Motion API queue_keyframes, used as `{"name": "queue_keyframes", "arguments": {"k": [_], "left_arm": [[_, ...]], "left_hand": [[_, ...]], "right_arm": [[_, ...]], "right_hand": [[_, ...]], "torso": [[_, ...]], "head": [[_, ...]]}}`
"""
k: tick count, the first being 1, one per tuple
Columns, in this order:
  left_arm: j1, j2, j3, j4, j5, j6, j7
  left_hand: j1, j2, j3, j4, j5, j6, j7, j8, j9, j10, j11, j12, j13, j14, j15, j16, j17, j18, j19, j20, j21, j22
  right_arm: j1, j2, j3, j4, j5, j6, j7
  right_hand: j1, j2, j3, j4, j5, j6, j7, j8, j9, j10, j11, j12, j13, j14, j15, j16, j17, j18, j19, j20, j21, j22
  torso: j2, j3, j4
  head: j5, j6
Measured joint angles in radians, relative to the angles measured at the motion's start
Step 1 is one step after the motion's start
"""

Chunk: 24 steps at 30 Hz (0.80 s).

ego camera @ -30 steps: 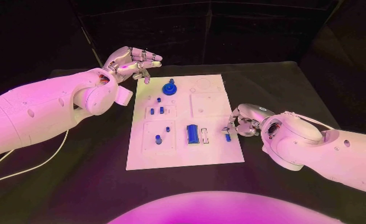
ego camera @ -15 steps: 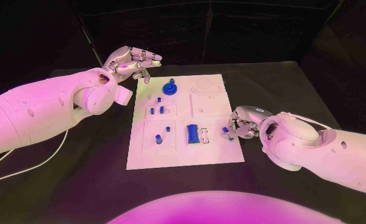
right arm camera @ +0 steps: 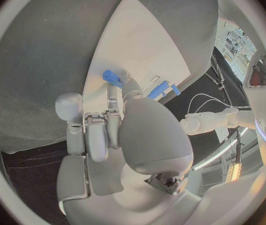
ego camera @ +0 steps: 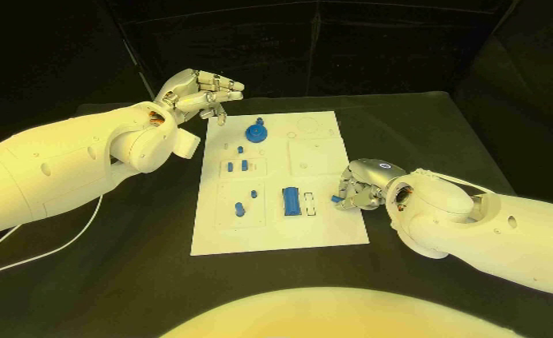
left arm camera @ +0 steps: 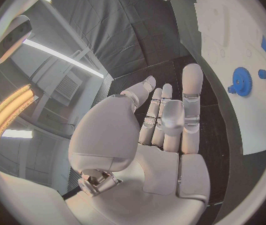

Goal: Assemble the parts on the task board

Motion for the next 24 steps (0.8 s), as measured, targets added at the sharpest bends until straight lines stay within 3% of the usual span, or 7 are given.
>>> {"name": "queue_keyframes", "arguments": {"k": [7, 11, 14, 18, 24], "left_arm": [[0.000, -0.001, 0.000, 0.000, 0.000, 0.000, 0.000], [0.000, -0.001, 0.000, 0.000, 0.000, 0.000, 0.000], [0.000, -0.001, 0.000, 0.000, 0.000, 0.000, 0.000], [0.000, 0.000, 0.000, -0.001, 0.000, 0.000, 0.000], [0.000, 0.001, 0.000, -0.001, 0.000, 0.000, 0.000]], "left_hand": [[0.000, 0.000, 0.000, 0.000, 0.000, 0.000, 0.000, 0.000, 0.000, 0.000, 0.000, 0.000, 0.000, 0.000, 0.000, 0.000, 0.000, 0.000, 0.000, 0.000, 0.000, 0.000], [0.000, 0.000, 0.000, 0.000, 0.000, 0.000, 0.000, 0.000, 0.000, 0.000, 0.000, 0.000, 0.000, 0.000, 0.000, 0.000, 0.000, 0.000, 0.000, 0.000, 0.000, 0.000], [0.000, 0.000, 0.000, 0.000, 0.000, 0.000, 0.000, 0.000, 0.000, 0.000, 0.000, 0.000, 0.000, 0.000, 0.000, 0.000, 0.000, 0.000, 0.000, 0.000, 0.000, 0.000], [0.000, 0.000, 0.000, 0.000, 0.000, 0.000, 0.000, 0.000, 0.000, 0.000, 0.000, 0.000, 0.000, 0.000, 0.000, 0.000, 0.000, 0.000, 0.000, 0.000, 0.000, 0.000], [0.000, 0.000, 0.000, 0.000, 0.000, 0.000, 0.000, 0.000, 0.000, 0.000, 0.000, 0.000, 0.000, 0.000, 0.000, 0.000, 0.000, 0.000, 0.000, 0.000, 0.000, 0.000]], "right_arm": [[-0.004, 0.000, -0.002, 0.013, -0.010, -0.010, 0.000], [-0.006, 0.000, -0.004, 0.017, -0.006, -0.027, -0.003], [-0.009, 0.001, -0.007, 0.021, 0.000, -0.046, -0.005], [-0.012, 0.005, -0.009, 0.029, 0.016, -0.072, -0.006], [-0.012, 0.013, -0.009, 0.044, 0.049, -0.120, -0.004]], "right_hand": [[-0.012, 0.012, 0.061, 0.005, 0.134, 0.011, -0.005, -0.020, -0.012, 0.000, 0.000, -0.007, 0.000, 0.000, 0.000, 0.000, 0.000, 0.000, 0.000, 0.000, 0.000, 0.005], [-0.027, 0.026, 0.094, 0.035, 0.186, 0.011, -0.005, -0.026, -0.012, 0.000, 0.000, -0.007, -0.001, 0.000, 0.000, 0.000, 0.000, 0.000, 0.000, 0.000, 0.000, 0.009], [-0.053, 0.025, 0.124, 0.045, 0.208, 0.010, -0.004, -0.036, -0.016, -0.001, 0.001, -0.004, -0.011, 0.000, 0.000, 0.000, 0.000, 0.000, 0.000, 0.000, 0.000, 0.010], [-0.076, 0.007, 0.167, 0.054, 0.231, 0.009, -0.004, -0.037, -0.017, -0.001, -0.007, -0.003, -0.025, 0.000, 0.000, 0.000, 0.000, 0.000, 0.001, -0.001, 0.000, 0.014], [-0.099, -0.016, 0.209, 0.064, 0.233, 0.009, -0.005, -0.031, -0.016, 0.004, -0.012, -0.001, -0.019, 0.000, 0.000, 0.000, 0.000, 0.000, 0.004, -0.004, 0.000, 0.019]], "torso": [[0.000, 0.0001, 0.0003], [0.000, 0.0002, 0.0005], [0.000, 0.0003, 0.0006], [0.000, 0.0003, 0.0006], [0.000, 0.0001, 0.0012]], "head": [[0.001, 0.001], [0.001, 0.001], [0.001, 0.002], [0.002, 0.001], [0.003, 0.000]]}}
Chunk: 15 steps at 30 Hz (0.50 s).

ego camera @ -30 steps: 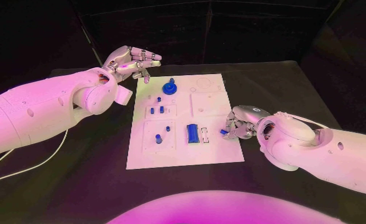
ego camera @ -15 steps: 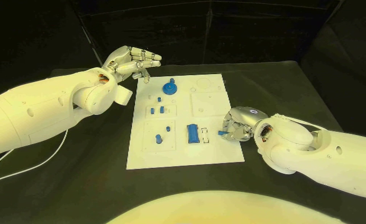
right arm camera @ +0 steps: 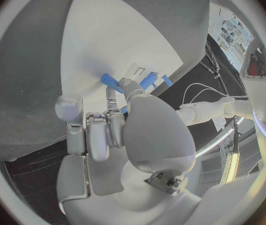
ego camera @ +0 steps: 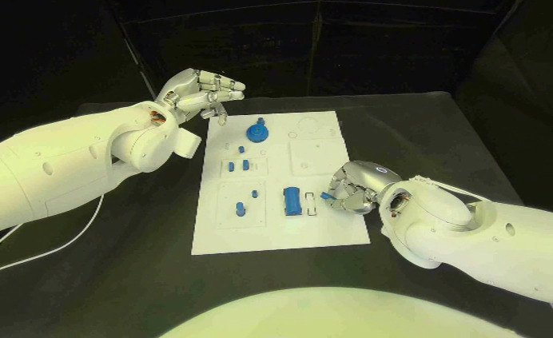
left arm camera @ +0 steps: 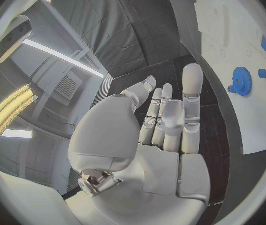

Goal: Assemble the parts on the task board

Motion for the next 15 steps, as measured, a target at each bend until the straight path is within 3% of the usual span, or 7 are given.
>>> {"name": "queue_keyframes", "arguments": {"k": [7, 15], "left_arm": [[0.000, 0.000, 0.000, 0.000, 0.000, 0.000, 0.000], [0.000, 0.000, 0.000, 0.001, 0.000, 0.000, 0.000]], "left_hand": [[0.000, 0.000, 0.000, 0.000, 0.000, 0.000, 0.000, 0.000, 0.000, 0.000, 0.000, 0.000, 0.001, 0.000, 0.000, 0.000, 0.000, 0.000, 0.000, 0.000, 0.000, 0.000], [0.000, 0.000, 0.000, 0.000, 0.000, 0.000, 0.000, 0.000, 0.000, 0.000, 0.000, 0.000, 0.001, 0.000, 0.000, 0.000, 0.000, 0.000, 0.000, 0.000, 0.000, 0.000]], "right_arm": [[0.000, 0.017, 0.000, 0.001, 0.057, -0.034, 0.006], [0.000, 0.042, 0.000, -0.017, 0.123, -0.036, 0.008]], "right_hand": [[-0.013, -0.013, 0.024, 0.010, 0.000, 0.002, 0.002, 0.001, 0.001, 0.000, 0.000, 0.002, 0.000, 0.000, 0.000, 0.000, 0.000, 0.000, 0.000, 0.000, 0.000, 0.002], [-0.055, -0.026, 0.053, 0.036, 0.000, 0.004, 0.004, 0.008, 0.003, 0.000, 0.000, 0.004, 0.000, 0.000, -0.008, 0.000, 0.000, 0.000, 0.004, -0.004, 0.003, 0.003]], "torso": [[0.000, -0.0004, 0.0003], [0.000, -0.0010, 0.0003]], "head": [[0.002, 0.000], [0.003, -0.001]]}}
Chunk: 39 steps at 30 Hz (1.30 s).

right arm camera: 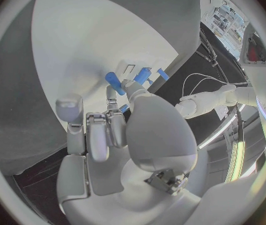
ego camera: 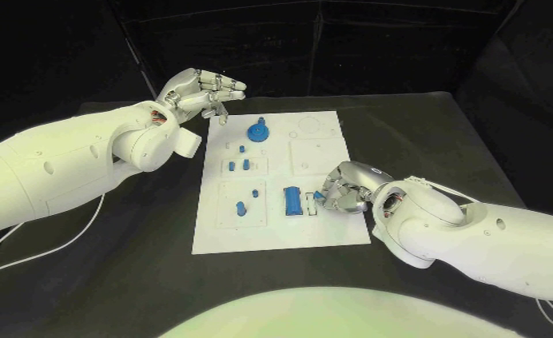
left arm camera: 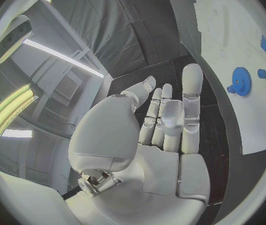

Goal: Assemble the parts on the task board

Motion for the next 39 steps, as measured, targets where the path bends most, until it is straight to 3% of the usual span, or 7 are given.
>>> {"name": "queue_keyframes", "arguments": {"k": [10, 15, 21, 24, 34, 35, 39], "left_arm": [[0.000, 0.000, 0.000, 0.001, 0.000, 0.000, 0.000], [0.000, -0.001, 0.000, 0.001, 0.000, 0.001, 0.000], [0.000, -0.001, 0.000, 0.002, 0.000, 0.001, -0.001], [0.000, -0.001, 0.000, 0.002, 0.000, 0.002, -0.001], [0.000, -0.002, 0.000, 0.002, 0.000, 0.003, -0.001], [0.000, -0.002, 0.000, 0.002, 0.000, 0.003, -0.001], [0.000, -0.002, 0.000, 0.003, 0.000, 0.003, -0.001]], "left_hand": [[0.000, 0.000, 0.000, 0.000, 0.000, 0.000, 0.000, 0.000, 0.000, 0.000, 0.000, 0.000, 0.000, 0.000, 0.000, 0.000, 0.000, 0.000, 0.000, 0.000, 0.000, 0.000], [0.000, 0.000, 0.000, 0.000, 0.000, 0.000, 0.000, 0.000, 0.000, 0.000, 0.000, 0.000, 0.000, 0.000, 0.000, 0.000, 0.000, 0.000, 0.000, 0.000, 0.000, 0.000], [0.000, 0.000, 0.000, 0.000, 0.000, 0.000, 0.000, 0.000, 0.000, 0.000, 0.000, 0.000, 0.000, 0.000, 0.000, 0.000, 0.000, 0.000, 0.000, 0.000, 0.000, 0.000], [0.000, 0.000, 0.000, 0.000, 0.000, 0.000, 0.000, 0.000, 0.000, 0.000, 0.000, 0.003, 0.000, 0.000, 0.000, 0.000, 0.000, 0.000, 0.000, 0.000, 0.000, 0.000], [0.000, 0.000, 0.000, 0.000, 0.000, -0.004, -0.004, 0.005, 0.000, -0.007, 0.000, 0.011, 0.001, 0.000, 0.000, 0.000, -0.003, 0.000, 0.000, 0.000, -0.004, 0.000], [0.000, 0.000, 0.000, 0.000, 0.000, -0.004, -0.004, 0.005, 0.000, -0.007, 0.000, 0.011, 0.001, 0.000, 0.000, 0.000, -0.003, 0.000, 0.000, 0.000, -0.004, 0.000], [0.000, 0.000, 0.000, 0.000, 0.000, -0.004, -0.004, 0.005, 0.000, -0.007, 0.000, 0.011, 0.001, 0.000, 0.000, 0.000, -0.003, 0.000, 0.000, 0.000, -0.004, 0.000]], "right_arm": [[0.000, 0.031, 0.000, -0.018, 0.050, 0.016, -0.003], [0.000, 0.036, 0.000, -0.027, 0.062, 0.020, -0.006], [0.001, 0.044, 0.001, -0.034, 0.068, 0.023, -0.009], [0.001, 0.048, 0.001, -0.036, 0.070, 0.027, -0.012], [0.000, 0.054, 0.000, -0.041, 0.074, 0.031, -0.019], [0.000, 0.055, 0.000, -0.041, 0.074, 0.031, -0.019], [0.000, 0.058, 0.000, -0.044, 0.074, 0.029, -0.021]], "right_hand": [[-0.037, -0.016, 0.010, 0.020, -0.007, 0.010, -0.001, 0.008, 0.024, -0.004, -0.004, 0.000, 0.000, 0.000, 0.000, 0.000, 0.000, 0.000, 0.000, 0.000, 0.000, 0.001], [-0.070, -0.022, -0.003, 0.041, -0.012, 0.036, -0.023, 0.015, 0.028, -0.004, -0.004, 0.000, 0.000, 0.000, 0.000, 0.000, 0.000, 0.000, 0.000, 0.000, 0.000, 0.004], [-0.089, -0.030, -0.018, 0.059, -0.034, 0.050, -0.030, 0.026, 0.037, -0.004, -0.004, 0.000, 0.000, 0.000, 0.000, 0.000, 0.000, 0.000, 0.003, -0.003, 0.000, 0.004], [-0.106, -0.027, -0.030, 0.071, -0.055, 0.048, -0.025, 0.026, 0.039, -0.004, -0.003, 0.000, 0.000, -0.002, -0.002, 0.000, 0.000, 0.000, 0.003, -0.003, 0.000, 0.004], [-0.127, -0.024, -0.058, 0.095, -0.051, 0.048, -0.025, 0.023, 0.039, -0.004, -0.003, 0.000, 0.000, -0.004, -0.004, 0.000, 0.000, 0.000, 0.003, -0.003, 0.000, 0.003], [-0.136, -0.026, -0.070, 0.101, -0.068, 0.048, -0.025, 0.023, 0.040, -0.004, -0.003, 0.000, 0.000, -0.004, -0.004, 0.000, 0.000, 0.000, 0.003, -0.003, 0.000, 0.003], [-0.170, -0.028, -0.130, 0.139, -0.249, 0.049, -0.024, 0.023, 0.044, -0.004, -0.003, 0.000, 0.000, -0.004, -0.003, 0.000, 0.000, 0.000, 0.003, -0.003, 0.000, -0.006]], "torso": [[0.000, 0.0001, 0.0003], [0.000, 0.0004, -0.0009], [0.000, 0.0008, -0.0013], [0.000, 0.0012, -0.0014], [0.000, 0.0009, -0.0020], [0.000, 0.0009, -0.0020], [0.000, 0.0008, -0.0021]], "head": [[0.003, -0.002], [0.005, -0.003], [0.005, -0.004], [0.005, -0.004], [0.005, -0.005], [0.005, -0.005], [0.002, -0.003]]}}
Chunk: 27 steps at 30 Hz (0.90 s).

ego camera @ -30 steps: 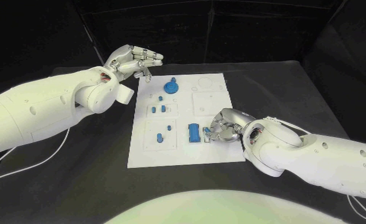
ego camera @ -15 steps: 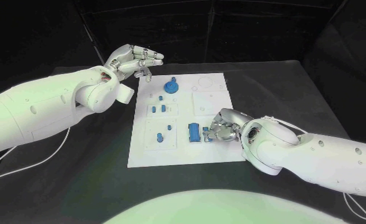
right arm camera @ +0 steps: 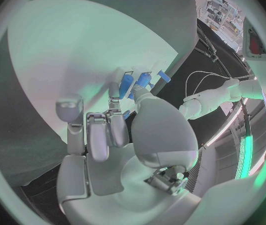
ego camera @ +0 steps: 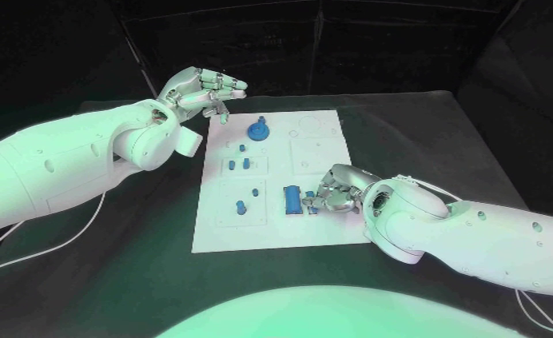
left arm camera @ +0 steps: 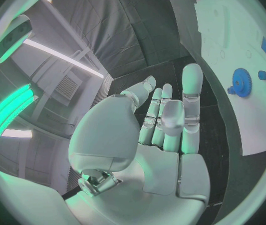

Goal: Assemble the parts on the task board

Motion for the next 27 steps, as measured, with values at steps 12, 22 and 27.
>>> {"name": "queue_keyframes", "arguments": {"k": [12, 22, 27], "left_arm": [[0.000, -0.002, 0.000, 0.001, 0.000, 0.000, 0.000], [0.000, -0.004, 0.000, 0.002, 0.000, 0.000, -0.001], [0.000, -0.005, 0.000, 0.001, 0.000, 0.000, -0.001]], "left_hand": [[0.000, 0.000, 0.000, 0.000, 0.000, 0.000, 0.000, 0.000, 0.000, 0.000, 0.000, 0.000, 0.000, 0.000, 0.000, 0.000, 0.000, 0.000, 0.000, 0.000, 0.000, 0.000], [0.000, 0.000, 0.000, 0.000, 0.000, 0.000, 0.000, 0.000, 0.000, 0.000, 0.000, 0.000, 0.000, 0.000, 0.000, 0.000, 0.000, 0.000, 0.000, 0.000, 0.000, 0.000], [0.000, 0.000, 0.000, 0.000, 0.000, 0.000, 0.000, 0.000, 0.000, 0.000, 0.000, 0.000, 0.000, 0.000, 0.000, 0.000, 0.000, 0.000, 0.000, 0.000, 0.000, 0.000]], "right_arm": [[0.000, 0.004, 0.000, -0.003, 0.001, -0.003, -0.001], [0.000, -0.010, 0.000, 0.003, 0.001, -0.008, 0.005], [0.000, -0.026, 0.000, 0.006, 0.020, -0.026, 0.046]], "right_hand": [[-0.024, 0.016, -0.091, 0.014, -0.122, -0.004, 0.004, 0.000, 0.007, 0.000, 0.000, -0.004, 0.000, 0.000, 0.000, 0.000, 0.001, 0.000, 0.000, 0.000, -0.004, -0.005], [-0.003, 0.045, -0.115, 0.005, -0.073, -0.004, 0.004, 0.000, 0.012, 0.000, 0.000, -0.004, 0.000, 0.000, 0.000, 0.000, 0.001, 0.000, 0.000, 0.000, -0.007, -0.007], [0.087, 0.043, -0.132, -0.021, -0.014, -0.082, 0.031, -0.036, 0.002, -0.045, 0.018, -0.165, 0.000, 0.002, 0.010, -0.079, 0.001, 0.002, -0.103, 0.012, -0.126, -0.205]], "torso": [[0.000, 0.0002, 0.0001], [0.000, 0.0006, 0.0004], [-0.001, 0.0011, 0.0007]], "head": [[-0.002, -0.001], [-0.002, 0.000], [-0.002, 0.004]]}}
